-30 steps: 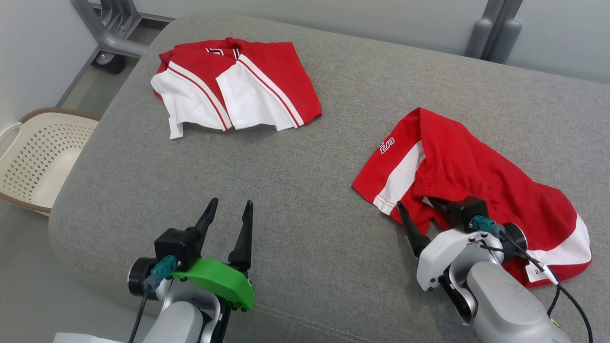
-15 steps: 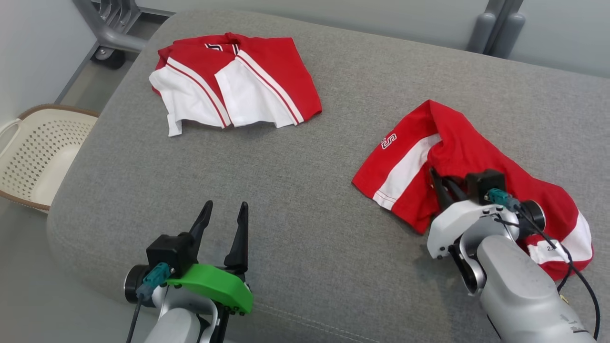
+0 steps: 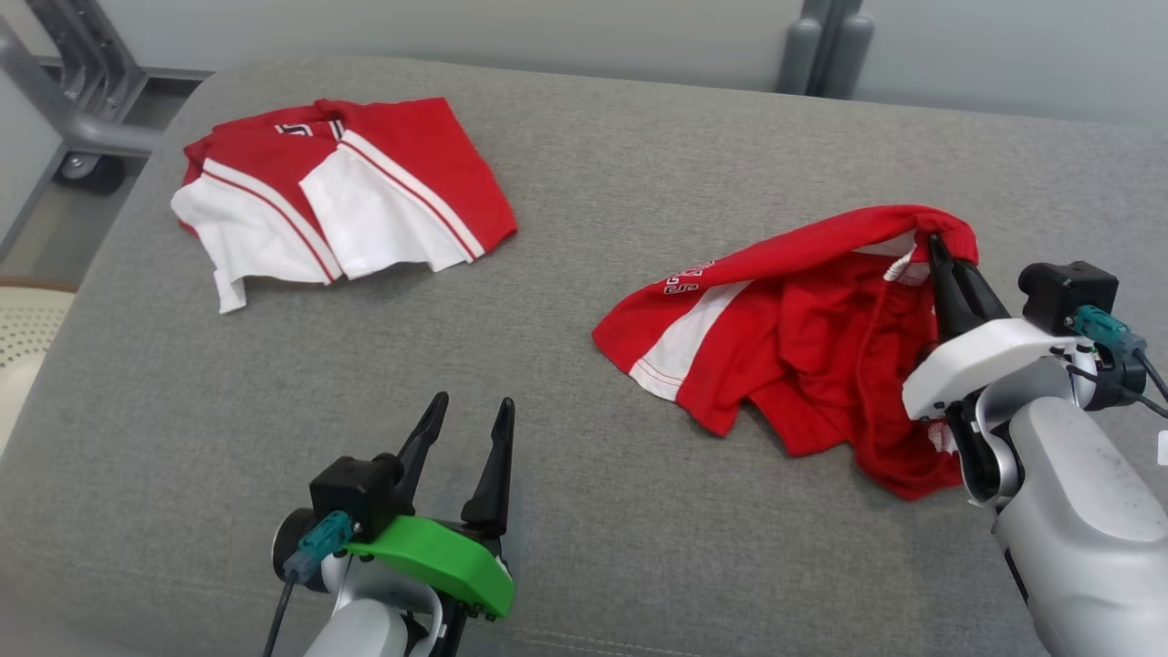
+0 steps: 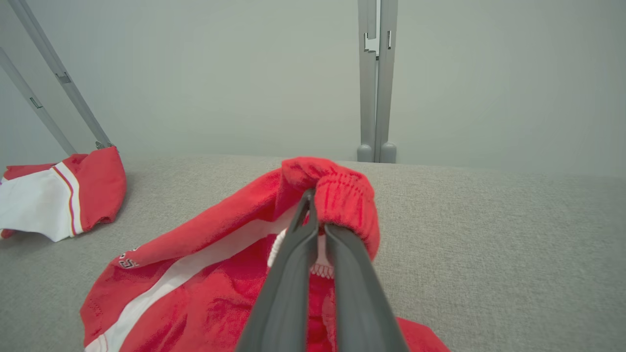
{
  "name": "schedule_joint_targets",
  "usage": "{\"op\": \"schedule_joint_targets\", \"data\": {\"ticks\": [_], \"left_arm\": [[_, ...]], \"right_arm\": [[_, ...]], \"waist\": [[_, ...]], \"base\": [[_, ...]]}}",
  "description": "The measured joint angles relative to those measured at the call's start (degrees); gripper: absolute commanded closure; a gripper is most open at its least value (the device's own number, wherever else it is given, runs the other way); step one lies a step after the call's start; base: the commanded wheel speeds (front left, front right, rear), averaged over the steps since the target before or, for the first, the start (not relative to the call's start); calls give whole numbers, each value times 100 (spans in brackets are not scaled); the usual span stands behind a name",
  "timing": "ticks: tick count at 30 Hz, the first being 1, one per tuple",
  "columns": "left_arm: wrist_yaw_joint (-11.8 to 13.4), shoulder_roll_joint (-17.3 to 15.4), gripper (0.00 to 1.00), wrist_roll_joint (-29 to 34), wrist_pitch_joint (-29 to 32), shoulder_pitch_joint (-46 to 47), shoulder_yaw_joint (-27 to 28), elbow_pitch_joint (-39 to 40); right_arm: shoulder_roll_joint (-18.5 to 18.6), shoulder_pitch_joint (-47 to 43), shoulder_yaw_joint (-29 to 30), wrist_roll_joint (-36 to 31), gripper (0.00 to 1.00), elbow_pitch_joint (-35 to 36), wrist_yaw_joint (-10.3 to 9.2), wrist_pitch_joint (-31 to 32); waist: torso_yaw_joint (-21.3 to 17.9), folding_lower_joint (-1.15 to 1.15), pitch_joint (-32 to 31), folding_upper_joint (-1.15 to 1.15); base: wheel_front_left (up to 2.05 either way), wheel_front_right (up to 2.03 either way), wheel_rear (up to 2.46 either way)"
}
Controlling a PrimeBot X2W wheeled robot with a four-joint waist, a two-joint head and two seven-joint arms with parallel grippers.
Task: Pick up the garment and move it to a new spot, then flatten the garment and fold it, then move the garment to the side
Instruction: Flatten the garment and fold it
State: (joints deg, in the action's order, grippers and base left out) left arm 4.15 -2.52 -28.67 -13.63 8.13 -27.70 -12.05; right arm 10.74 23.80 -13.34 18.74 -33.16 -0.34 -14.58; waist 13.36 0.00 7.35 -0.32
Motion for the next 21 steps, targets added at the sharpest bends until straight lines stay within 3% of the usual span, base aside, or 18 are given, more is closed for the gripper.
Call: {"op": "schedule_joint_targets", "data": {"ticks": [8,15,21], "left_arm": [[-90,-3,0,-267,210,-3,-64,-2],[-244,-8,0,-865,724,34,-349,-335],[-260,-9,0,-875,802,424,-394,-502]], "right_arm": [[20,-132,-15,319,100,107,489,8],[301,-127,-114,318,100,172,547,209],[201,-55,-423,257,100,318,637,307]], "waist": [[-584,0,-57,0],[-1039,0,-70,0],[-1352,0,-14,0]], "base": [[0,0,0],[0,0,0],[0,0,0]]}}
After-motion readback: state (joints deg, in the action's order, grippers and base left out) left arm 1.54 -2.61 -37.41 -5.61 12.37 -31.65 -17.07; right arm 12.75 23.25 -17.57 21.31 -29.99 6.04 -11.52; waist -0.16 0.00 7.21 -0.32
